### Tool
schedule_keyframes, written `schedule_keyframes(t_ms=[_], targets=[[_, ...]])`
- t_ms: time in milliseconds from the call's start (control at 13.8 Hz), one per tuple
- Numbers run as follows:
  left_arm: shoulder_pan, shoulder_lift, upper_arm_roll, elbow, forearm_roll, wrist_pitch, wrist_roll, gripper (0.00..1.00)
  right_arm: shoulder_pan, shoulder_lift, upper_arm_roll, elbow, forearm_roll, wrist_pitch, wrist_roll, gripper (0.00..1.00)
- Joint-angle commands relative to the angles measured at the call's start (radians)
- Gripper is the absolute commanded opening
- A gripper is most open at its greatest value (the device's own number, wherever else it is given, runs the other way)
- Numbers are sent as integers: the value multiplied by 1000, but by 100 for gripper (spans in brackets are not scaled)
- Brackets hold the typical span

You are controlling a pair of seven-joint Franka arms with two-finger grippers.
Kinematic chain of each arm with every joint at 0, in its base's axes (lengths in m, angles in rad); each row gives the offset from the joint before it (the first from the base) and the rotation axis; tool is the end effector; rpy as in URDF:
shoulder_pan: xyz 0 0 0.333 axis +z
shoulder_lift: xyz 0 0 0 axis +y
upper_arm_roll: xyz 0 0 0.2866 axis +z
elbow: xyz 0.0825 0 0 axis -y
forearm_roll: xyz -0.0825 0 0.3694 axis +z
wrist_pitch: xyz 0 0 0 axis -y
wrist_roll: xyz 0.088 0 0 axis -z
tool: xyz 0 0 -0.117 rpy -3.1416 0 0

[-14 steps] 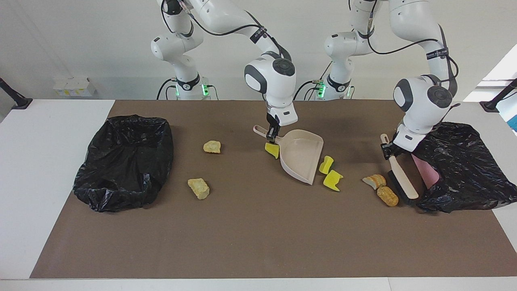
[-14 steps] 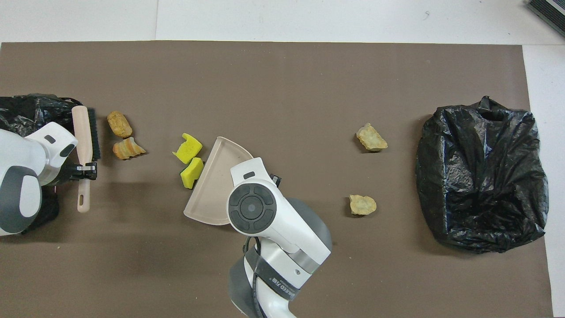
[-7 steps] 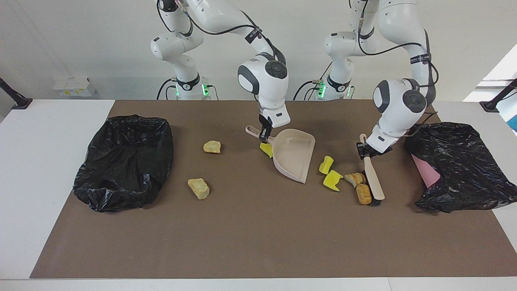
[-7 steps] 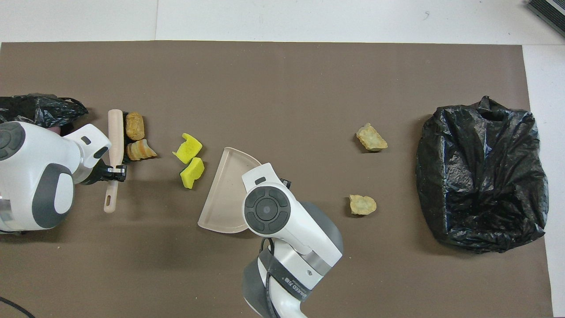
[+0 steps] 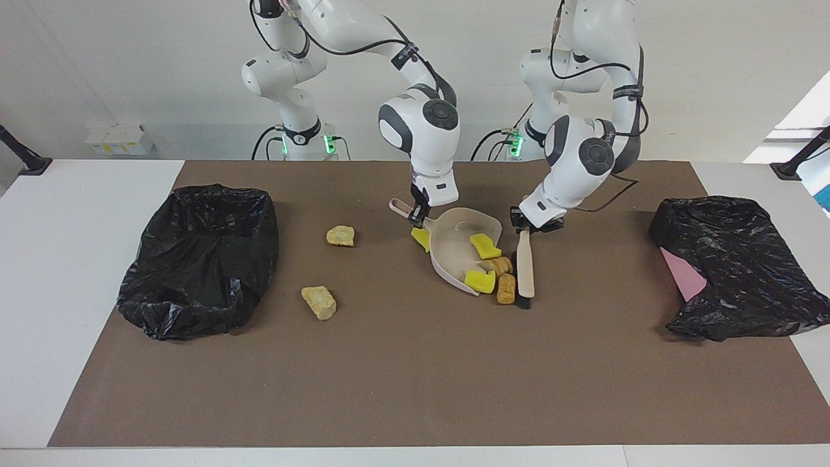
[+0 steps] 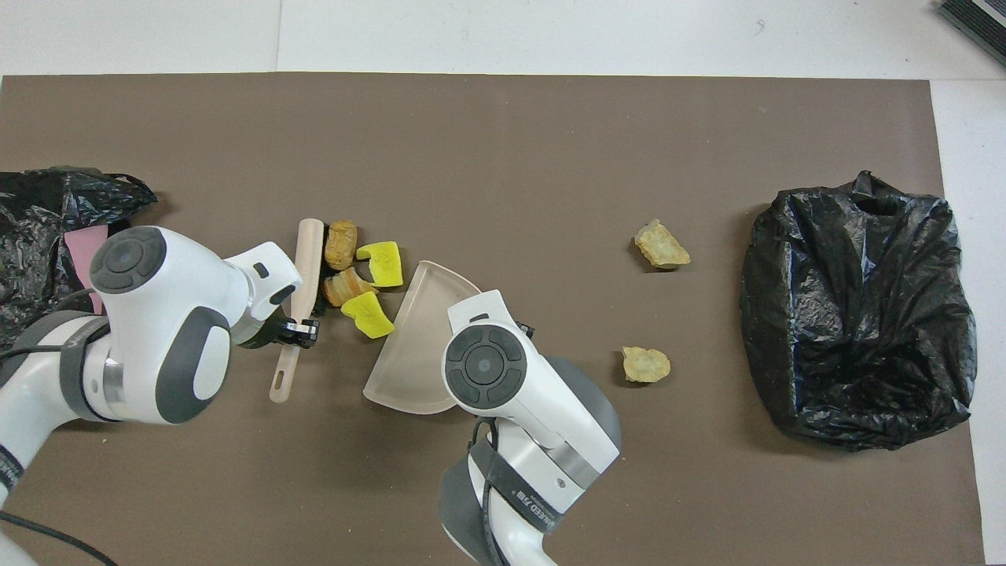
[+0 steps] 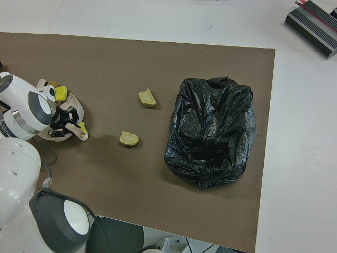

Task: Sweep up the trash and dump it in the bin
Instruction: 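Sweep the sponge pieces and chunks into the dustpan with the left gripper's brush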

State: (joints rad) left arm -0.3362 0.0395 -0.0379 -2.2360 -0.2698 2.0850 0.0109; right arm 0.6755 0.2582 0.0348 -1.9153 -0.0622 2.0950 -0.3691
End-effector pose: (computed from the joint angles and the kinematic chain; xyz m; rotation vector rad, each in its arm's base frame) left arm 0.4543 -0.1952 0.3098 2.9187 -0.3361 -0.3349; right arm 0.4444 0.3768 0.3242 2.6191 1.6272 -0.1074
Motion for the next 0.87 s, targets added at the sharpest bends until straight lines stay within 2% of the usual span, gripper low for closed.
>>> schedule_keyframes(t_ms=[0,291,581,799], targets=[[-88,-41,18,-27,-75,-39,20,0,-11,-27,5,-28,12,-12,19,0],[-98,-40,24,15,-86,-77,14,0,-13,-25,4,-27,10,0,7,0],[-9,-55,33,52,-62,-79,11,0,-16,-14,4,-7,8,14,6,0],[49,-76,33,55,61,-77,6,0,-17,-19,4,24,8,14,4,0]])
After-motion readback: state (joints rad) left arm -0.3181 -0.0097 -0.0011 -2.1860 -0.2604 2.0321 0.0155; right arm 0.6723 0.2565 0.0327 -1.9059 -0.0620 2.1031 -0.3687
